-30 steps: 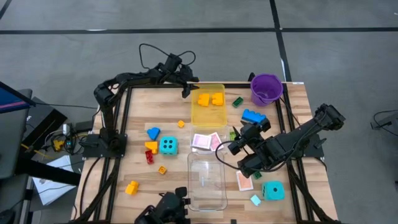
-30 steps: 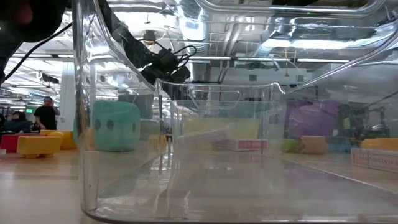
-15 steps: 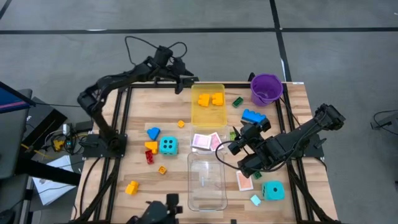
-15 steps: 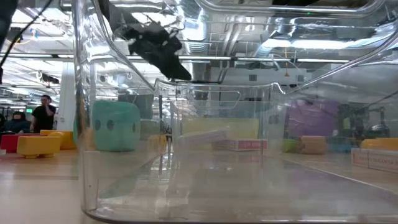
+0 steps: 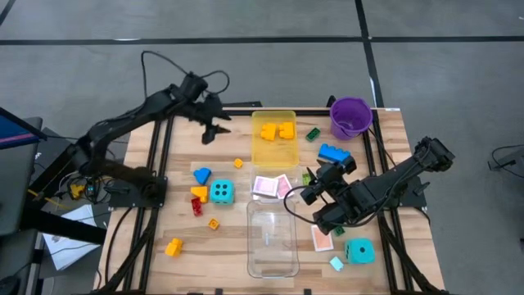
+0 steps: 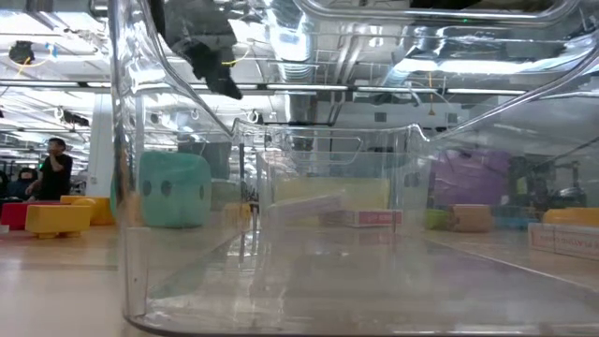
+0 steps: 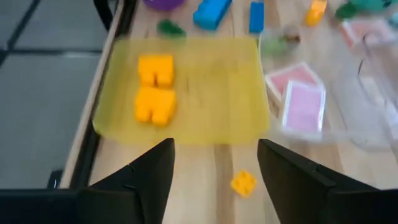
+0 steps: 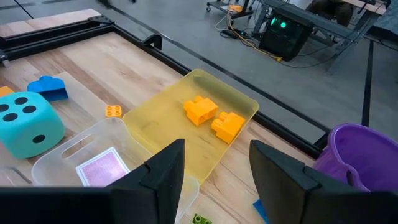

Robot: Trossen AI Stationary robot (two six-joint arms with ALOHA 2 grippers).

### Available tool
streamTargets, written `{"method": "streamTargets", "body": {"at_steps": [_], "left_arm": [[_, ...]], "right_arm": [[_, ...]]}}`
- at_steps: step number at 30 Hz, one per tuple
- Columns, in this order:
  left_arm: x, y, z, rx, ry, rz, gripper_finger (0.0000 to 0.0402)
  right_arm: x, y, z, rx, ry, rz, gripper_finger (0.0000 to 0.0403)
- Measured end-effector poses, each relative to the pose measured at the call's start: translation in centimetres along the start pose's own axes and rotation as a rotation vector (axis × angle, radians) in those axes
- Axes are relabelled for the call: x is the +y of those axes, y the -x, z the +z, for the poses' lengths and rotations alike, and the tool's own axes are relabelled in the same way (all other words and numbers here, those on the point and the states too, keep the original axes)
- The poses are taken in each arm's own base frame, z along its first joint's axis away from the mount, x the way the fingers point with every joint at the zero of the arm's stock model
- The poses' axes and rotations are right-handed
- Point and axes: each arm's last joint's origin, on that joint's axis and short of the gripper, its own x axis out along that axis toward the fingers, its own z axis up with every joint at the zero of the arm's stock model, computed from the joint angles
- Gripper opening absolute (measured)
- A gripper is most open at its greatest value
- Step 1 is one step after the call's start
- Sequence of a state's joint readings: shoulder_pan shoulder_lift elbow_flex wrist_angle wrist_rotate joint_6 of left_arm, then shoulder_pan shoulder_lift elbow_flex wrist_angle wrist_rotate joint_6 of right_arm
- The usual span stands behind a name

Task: Pick & Place Toys
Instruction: Put the yellow game piece into the yellow bin

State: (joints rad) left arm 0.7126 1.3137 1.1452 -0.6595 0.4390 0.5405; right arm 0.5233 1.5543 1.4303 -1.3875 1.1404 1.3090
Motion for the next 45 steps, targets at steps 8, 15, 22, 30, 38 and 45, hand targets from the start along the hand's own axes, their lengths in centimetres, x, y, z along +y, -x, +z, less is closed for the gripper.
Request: {"method": "streamTargets", "body": {"at_steps": [8,15,22,30,38,45], "left_arm": [[-5.6,0.4,-2.6,0.195,0.083,-0.005,0.0295],[-10.2,-1.1,-5.6,0.438,0.161,-0.137,0.0327],[-13.9,-2.4,-7.1,0.555,0.308,-0.148,0.0328],[-15.8,-3.9,-9.1,0.608,0.515,0.048,0.0328],[-16.0,-5.9,-10.8,0.708,0.542,0.162,0.0328],[-16.7,-7.4,-11.2,0.795,0.475,0.111,0.0328]], "right_arm": [[0.0,0.0,0.0,0.006,0.0,0.001,0.0173],[0.0,0.0,0.0,0.012,-0.003,0.004,0.0173],[0.0,0.0,0.0,0.013,-0.004,0.005,0.0173],[0.0,0.0,0.0,0.013,-0.004,0.005,0.0173],[0.1,0.0,0.0,0.016,-0.012,0.009,0.0173],[0.1,0.0,0.0,0.016,-0.012,0.009,0.0173]]}}
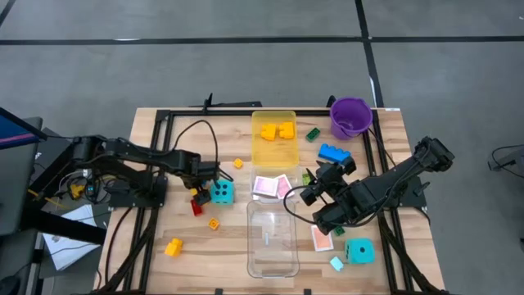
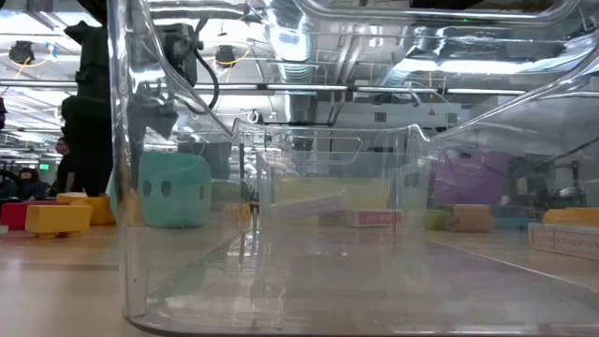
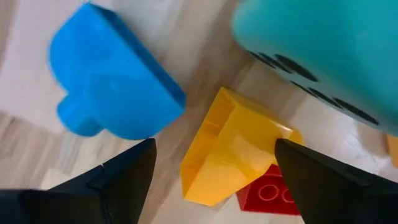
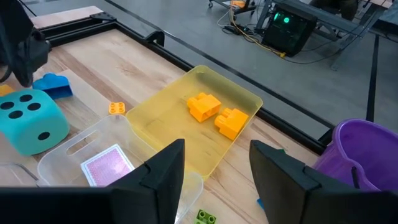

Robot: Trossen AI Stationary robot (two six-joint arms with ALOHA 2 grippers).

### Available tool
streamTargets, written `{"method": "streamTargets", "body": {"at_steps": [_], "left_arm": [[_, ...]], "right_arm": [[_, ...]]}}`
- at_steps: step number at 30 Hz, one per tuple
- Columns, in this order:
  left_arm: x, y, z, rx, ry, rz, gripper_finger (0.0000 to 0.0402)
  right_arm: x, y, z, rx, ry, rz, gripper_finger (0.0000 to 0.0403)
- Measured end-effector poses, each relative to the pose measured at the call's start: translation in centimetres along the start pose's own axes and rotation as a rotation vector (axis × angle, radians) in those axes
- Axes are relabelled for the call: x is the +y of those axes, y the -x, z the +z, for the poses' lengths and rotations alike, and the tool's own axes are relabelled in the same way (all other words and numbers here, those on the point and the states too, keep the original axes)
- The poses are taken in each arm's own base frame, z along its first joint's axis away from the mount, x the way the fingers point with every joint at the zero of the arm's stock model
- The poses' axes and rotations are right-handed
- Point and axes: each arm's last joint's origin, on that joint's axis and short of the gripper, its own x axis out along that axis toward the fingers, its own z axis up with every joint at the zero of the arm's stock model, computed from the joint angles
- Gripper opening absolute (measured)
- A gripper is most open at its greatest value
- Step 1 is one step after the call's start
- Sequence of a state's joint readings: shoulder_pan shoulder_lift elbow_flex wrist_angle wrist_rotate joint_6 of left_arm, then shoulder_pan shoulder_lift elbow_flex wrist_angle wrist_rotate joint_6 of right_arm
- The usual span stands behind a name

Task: Pick & Place Toys
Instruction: Put the yellow game piece into the yellow bin

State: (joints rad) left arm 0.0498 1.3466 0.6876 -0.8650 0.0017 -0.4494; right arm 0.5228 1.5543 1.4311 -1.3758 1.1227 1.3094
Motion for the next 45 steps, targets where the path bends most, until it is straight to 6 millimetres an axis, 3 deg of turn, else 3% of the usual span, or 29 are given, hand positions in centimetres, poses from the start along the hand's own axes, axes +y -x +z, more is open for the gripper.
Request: {"method": "streamTargets", "body": {"at_steps": [12,20,26,45], "left_arm": [[-0.3,1.5,-0.4,-0.106,-0.212,-0.086,0.0333],[-2.3,2.2,-1.6,-0.157,-0.372,-0.127,0.0384],[-3.8,1.5,-1.9,-0.179,-0.426,-0.055,0.0396],[-4.5,-2.2,-1.0,-0.06,-0.413,0.111,0.0387]], "right_arm": [[0.0,0.0,0.0,0.001,0.002,-0.001,0.0173],[0.0,0.0,0.0,0.003,0.002,0.0,0.0173],[0.0,0.0,0.0,0.007,0.002,0.001,0.0174],[0.0,0.0,0.0,0.008,0.003,0.0,0.0173]]}}
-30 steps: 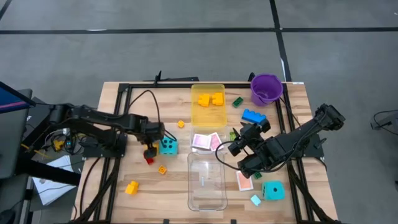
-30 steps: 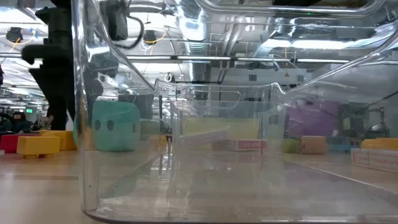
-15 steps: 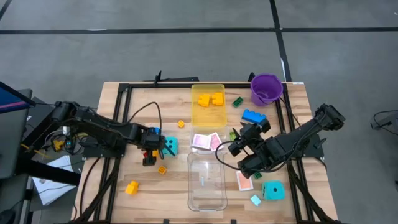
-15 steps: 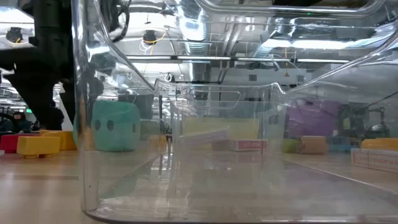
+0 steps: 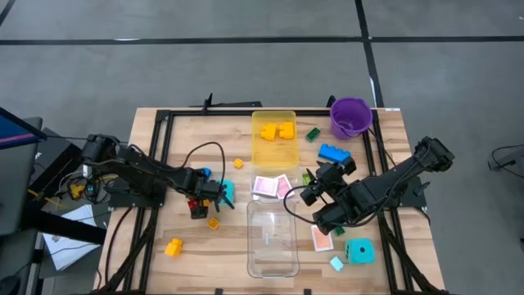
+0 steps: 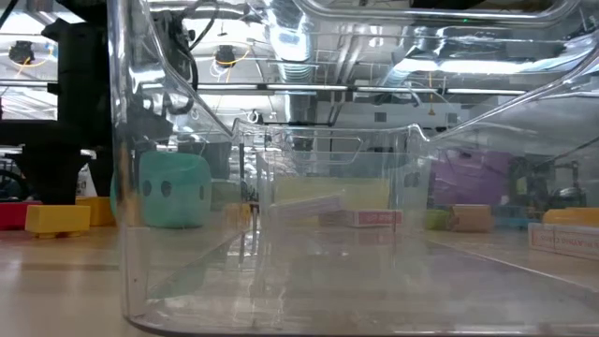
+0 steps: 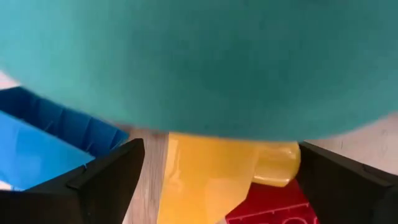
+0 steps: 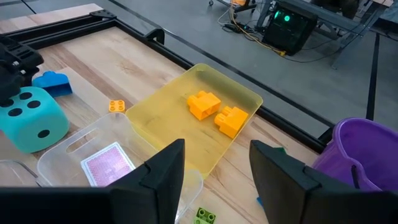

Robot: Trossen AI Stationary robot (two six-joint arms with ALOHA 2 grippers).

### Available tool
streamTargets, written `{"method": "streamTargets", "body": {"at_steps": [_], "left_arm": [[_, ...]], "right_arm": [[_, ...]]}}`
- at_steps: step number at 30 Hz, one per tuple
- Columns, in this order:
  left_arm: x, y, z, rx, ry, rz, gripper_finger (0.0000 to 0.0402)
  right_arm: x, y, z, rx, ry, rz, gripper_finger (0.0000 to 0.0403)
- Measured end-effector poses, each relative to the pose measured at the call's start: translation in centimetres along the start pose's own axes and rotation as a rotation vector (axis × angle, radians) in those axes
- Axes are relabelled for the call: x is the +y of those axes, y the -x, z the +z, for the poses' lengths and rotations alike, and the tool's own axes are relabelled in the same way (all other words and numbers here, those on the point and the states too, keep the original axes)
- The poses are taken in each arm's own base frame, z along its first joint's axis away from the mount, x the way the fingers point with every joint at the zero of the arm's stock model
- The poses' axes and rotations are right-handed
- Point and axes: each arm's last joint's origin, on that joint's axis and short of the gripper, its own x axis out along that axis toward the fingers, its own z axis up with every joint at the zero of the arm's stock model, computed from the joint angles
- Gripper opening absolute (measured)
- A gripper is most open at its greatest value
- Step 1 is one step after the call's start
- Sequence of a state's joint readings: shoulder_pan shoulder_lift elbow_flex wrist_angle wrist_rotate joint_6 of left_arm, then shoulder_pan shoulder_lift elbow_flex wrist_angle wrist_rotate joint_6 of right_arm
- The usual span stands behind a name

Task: Pick & Place Toys
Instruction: Put the yellow game piece into the yellow bin

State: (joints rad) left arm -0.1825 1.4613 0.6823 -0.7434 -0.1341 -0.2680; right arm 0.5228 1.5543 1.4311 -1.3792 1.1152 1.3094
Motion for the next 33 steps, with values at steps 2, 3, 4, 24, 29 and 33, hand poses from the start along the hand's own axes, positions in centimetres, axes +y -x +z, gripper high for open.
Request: {"method": "streamTargets", "body": {"at_steps": [2,3,4,24,29,33], "left_arm": [[-0.04,-0.01,0.12,-0.012,0.002,-0.003,0.0378],[-0.04,-0.01,0.16,-0.015,0.002,-0.004,0.0372],[-0.05,-0.01,0.18,-0.017,0.002,-0.005,0.0366],[-0.04,-0.01,0.18,-0.017,0.031,-0.005,0.0268],[0.01,-0.01,0.19,-0.016,0.035,-0.005,0.0262],[0.3,-0.04,0.01,0.009,0.049,0.002,0.026]], "right_arm": [[0.0,0.0,0.0,0.0,0.0,0.0,0.0173],[0.0,0.01,0.0,0.0,0.0,0.0,0.0173],[0.01,0.01,0.0,0.0,0.0,0.001,0.0173],[0.0,0.01,0.0,0.0,0.0,0.0,0.0173],[0.0,0.0,0.0,0.0,0.0,0.0,0.0173],[0.01,0.01,-0.01,0.001,0.0,0.001,0.0173]]}}
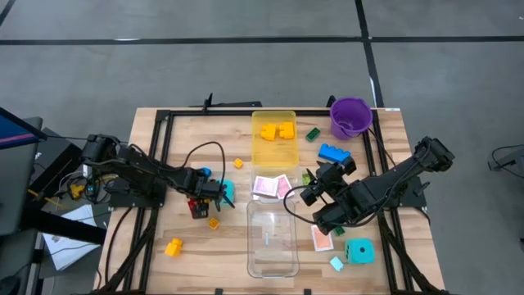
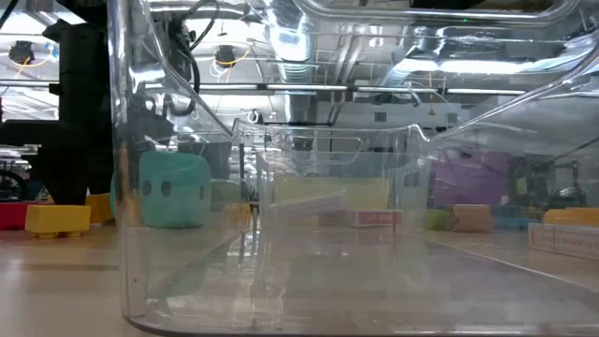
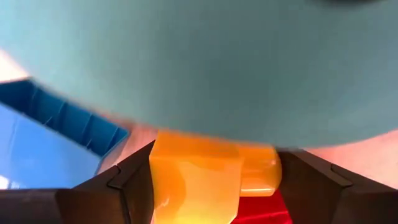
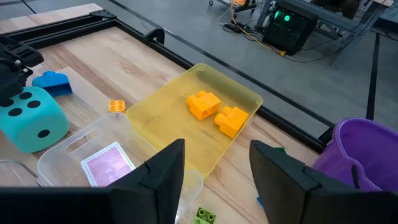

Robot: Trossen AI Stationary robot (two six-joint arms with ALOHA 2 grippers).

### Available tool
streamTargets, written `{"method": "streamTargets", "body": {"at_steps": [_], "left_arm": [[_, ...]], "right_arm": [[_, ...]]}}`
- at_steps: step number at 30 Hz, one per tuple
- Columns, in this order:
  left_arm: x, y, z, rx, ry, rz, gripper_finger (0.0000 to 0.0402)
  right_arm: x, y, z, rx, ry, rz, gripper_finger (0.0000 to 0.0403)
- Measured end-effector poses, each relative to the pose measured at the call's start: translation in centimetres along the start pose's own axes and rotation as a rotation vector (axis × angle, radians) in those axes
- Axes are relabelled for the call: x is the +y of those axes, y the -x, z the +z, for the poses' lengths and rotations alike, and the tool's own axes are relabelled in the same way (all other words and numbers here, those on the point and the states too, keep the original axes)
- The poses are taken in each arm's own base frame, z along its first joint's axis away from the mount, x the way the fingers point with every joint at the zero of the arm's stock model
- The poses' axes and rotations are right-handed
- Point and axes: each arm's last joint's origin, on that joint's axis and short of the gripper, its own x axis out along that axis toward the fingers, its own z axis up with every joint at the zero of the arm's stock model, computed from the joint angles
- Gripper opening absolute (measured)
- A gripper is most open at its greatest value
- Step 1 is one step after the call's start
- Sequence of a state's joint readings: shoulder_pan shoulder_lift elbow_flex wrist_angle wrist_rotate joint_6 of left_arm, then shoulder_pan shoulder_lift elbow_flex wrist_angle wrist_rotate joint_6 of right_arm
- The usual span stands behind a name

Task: Pick & Place Toys
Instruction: Put the yellow game piece into the yellow bin

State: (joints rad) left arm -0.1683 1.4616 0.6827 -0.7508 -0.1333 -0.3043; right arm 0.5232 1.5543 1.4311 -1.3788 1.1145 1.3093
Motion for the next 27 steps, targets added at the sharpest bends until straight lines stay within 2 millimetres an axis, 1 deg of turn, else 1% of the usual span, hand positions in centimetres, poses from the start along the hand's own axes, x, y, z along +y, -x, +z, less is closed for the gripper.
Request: {"method": "streamTargets", "body": {"at_steps": [5,9,13,22,25,27], "left_arm": [[0.4,0.1,-0.3,0.036,0.027,0.012,0.0262],[0.6,0.9,-0.4,0.008,0.04,0.003,0.0261],[0.8,3.4,-0.1,-0.072,0.068,-0.005,0.0261],[2.4,10.8,0.1,-0.402,0.13,0.033,0.0262],[3.1,12.6,0.4,-0.489,0.145,0.047,0.0262],[3.6,13.5,1.0,-0.548,0.145,0.064,0.0262]], "right_arm": [[0.0,0.0,0.0,0.0,0.0,0.0,0.0173],[0.0,0.0,0.0,0.0,0.002,-0.001,0.0173],[0.0,0.0,0.0,0.001,0.004,-0.002,0.0173],[0.0,0.0,0.0,0.001,0.004,-0.002,0.0173],[0.0,0.0,0.0,0.001,0.005,-0.002,0.0173],[0.0,0.0,0.0,0.001,0.005,-0.002,0.0173]]}}
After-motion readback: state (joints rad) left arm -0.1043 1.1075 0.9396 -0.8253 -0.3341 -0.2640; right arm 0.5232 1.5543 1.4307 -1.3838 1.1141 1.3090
